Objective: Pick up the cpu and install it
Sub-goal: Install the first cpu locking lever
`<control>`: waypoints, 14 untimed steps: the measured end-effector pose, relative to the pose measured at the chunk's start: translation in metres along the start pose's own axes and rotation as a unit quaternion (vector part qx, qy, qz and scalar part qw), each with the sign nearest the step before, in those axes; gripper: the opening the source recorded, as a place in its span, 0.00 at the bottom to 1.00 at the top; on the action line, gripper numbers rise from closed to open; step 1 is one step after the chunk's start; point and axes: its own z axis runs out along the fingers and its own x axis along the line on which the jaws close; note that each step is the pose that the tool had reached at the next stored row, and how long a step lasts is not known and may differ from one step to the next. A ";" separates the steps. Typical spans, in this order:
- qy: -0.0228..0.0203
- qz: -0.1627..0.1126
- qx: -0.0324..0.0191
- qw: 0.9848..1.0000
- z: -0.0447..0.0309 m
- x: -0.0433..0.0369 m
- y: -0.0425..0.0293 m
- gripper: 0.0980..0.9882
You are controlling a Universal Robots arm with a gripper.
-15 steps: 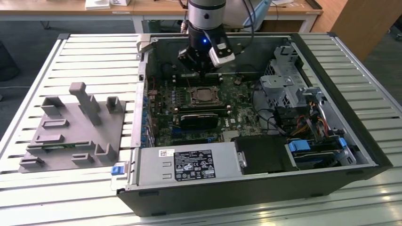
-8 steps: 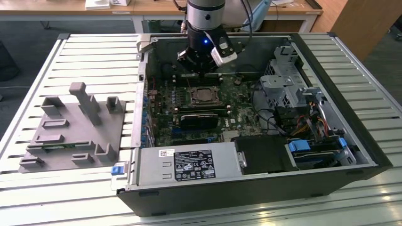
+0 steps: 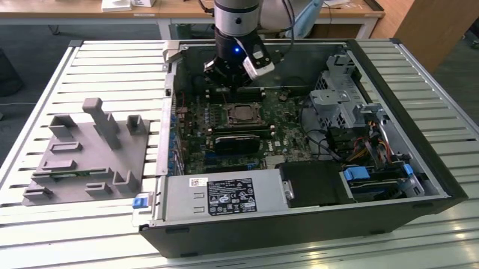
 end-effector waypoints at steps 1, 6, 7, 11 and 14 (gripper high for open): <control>0.000 0.000 0.000 1.000 0.0000 0.0026 0.0000 0.01; 0.000 0.000 0.000 1.000 -0.0001 0.0164 -0.0003 0.01; 0.000 0.000 0.000 1.000 -0.0001 0.0189 -0.0003 0.01; -0.001 0.000 0.000 1.000 -0.0001 0.0273 -0.0004 0.01; -0.001 0.000 0.000 1.000 0.0000 0.0316 -0.0002 0.01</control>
